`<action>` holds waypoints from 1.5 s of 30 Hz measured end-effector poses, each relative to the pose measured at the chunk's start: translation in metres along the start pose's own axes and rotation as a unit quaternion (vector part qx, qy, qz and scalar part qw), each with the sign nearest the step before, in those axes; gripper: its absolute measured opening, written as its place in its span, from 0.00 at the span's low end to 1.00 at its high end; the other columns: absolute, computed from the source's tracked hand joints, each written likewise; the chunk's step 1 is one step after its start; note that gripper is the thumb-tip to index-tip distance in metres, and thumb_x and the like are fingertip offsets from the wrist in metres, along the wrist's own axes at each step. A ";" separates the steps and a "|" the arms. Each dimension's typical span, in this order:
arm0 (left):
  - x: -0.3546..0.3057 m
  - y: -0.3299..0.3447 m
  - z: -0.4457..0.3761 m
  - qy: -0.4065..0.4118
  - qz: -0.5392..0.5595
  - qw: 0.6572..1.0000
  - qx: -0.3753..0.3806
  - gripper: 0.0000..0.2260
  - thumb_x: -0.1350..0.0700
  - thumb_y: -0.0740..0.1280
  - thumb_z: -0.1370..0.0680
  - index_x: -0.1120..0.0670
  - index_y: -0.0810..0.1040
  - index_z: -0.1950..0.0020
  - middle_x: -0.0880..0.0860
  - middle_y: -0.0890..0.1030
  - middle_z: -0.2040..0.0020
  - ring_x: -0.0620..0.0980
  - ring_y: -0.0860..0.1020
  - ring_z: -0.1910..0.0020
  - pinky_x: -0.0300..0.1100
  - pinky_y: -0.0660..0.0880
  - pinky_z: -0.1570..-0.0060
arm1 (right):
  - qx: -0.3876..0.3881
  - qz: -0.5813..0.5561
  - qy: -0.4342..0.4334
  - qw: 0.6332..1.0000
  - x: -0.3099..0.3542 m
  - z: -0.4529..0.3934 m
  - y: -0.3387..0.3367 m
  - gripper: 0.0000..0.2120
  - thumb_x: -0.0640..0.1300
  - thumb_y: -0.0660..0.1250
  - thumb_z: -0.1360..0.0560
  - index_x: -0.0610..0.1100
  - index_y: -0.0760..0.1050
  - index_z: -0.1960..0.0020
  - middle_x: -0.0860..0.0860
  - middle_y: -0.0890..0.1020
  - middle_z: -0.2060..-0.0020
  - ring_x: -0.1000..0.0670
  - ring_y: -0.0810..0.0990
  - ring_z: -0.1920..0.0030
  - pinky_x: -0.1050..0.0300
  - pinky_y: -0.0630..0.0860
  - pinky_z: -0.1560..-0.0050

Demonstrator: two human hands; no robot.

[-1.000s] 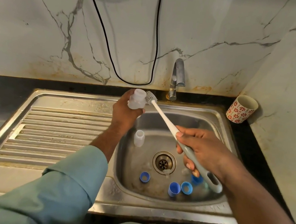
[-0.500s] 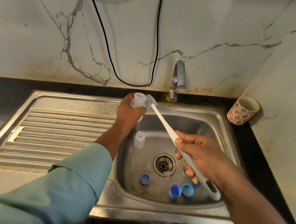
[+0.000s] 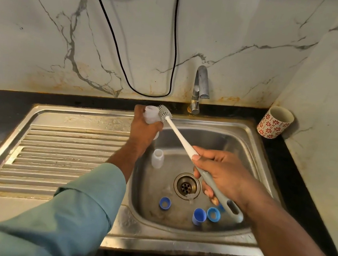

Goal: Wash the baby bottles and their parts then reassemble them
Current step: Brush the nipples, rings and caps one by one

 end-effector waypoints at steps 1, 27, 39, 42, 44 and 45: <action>-0.002 0.000 0.000 0.010 -0.008 1.000 0.001 0.26 0.63 0.74 0.28 0.50 0.67 0.36 0.49 0.74 0.47 0.50 0.76 0.48 0.41 0.77 0.57 | -0.003 0.004 -0.001 1.000 0.000 0.000 -0.001 0.18 0.45 0.64 0.20 0.52 0.73 0.31 0.46 0.78 0.62 0.53 0.71 0.77 0.59 0.70 0.78; -0.011 -0.016 0.005 0.029 0.070 0.997 -0.015 0.25 0.56 0.80 0.31 0.53 0.73 0.39 0.46 0.77 0.48 0.46 0.79 0.49 0.39 0.79 0.55 | 0.038 -0.032 -0.004 0.999 0.014 0.002 -0.010 0.16 0.44 0.65 0.21 0.52 0.75 0.34 0.45 0.78 0.63 0.53 0.70 0.78 0.61 0.70 0.81; -0.016 -0.006 -0.001 -0.001 0.009 0.999 0.044 0.18 0.61 0.70 0.25 0.53 0.74 0.36 0.54 0.78 0.44 0.51 0.78 0.48 0.39 0.75 0.57 | 0.054 -0.072 0.020 0.996 0.008 0.004 -0.001 0.13 0.43 0.62 0.20 0.45 0.75 0.36 0.44 0.77 0.65 0.53 0.68 0.80 0.63 0.67 0.82; -0.016 -0.003 0.003 0.001 0.001 0.998 0.067 0.19 0.61 0.70 0.25 0.52 0.73 0.35 0.55 0.77 0.43 0.52 0.78 0.48 0.40 0.76 0.57 | 0.067 -0.081 0.033 0.994 0.008 0.006 -0.001 0.11 0.43 0.61 0.19 0.41 0.75 0.40 0.45 0.77 0.68 0.53 0.67 0.81 0.63 0.67 0.82; -0.014 -0.005 0.002 0.008 -0.001 0.997 0.071 0.21 0.60 0.71 0.25 0.49 0.71 0.34 0.54 0.76 0.42 0.51 0.78 0.48 0.41 0.77 0.56 | 0.079 -0.088 0.045 0.992 0.006 0.013 -0.002 0.08 0.44 0.60 0.19 0.40 0.76 0.48 0.47 0.76 0.73 0.54 0.67 0.82 0.64 0.65 0.82; -0.013 -0.007 0.002 0.008 0.001 0.998 0.067 0.23 0.59 0.71 0.25 0.48 0.69 0.32 0.53 0.76 0.42 0.51 0.78 0.49 0.42 0.79 0.54 | 0.087 -0.089 0.050 0.991 0.005 0.017 -0.003 0.09 0.44 0.61 0.20 0.39 0.76 0.51 0.47 0.75 0.75 0.54 0.67 0.82 0.64 0.65 0.83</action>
Point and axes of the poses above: each hand's wrist, its own z-axis away from the middle knuckle, its own y-axis out of the palm, x = y × z, the point moved 9 cm from there along -z, towards the middle knuckle
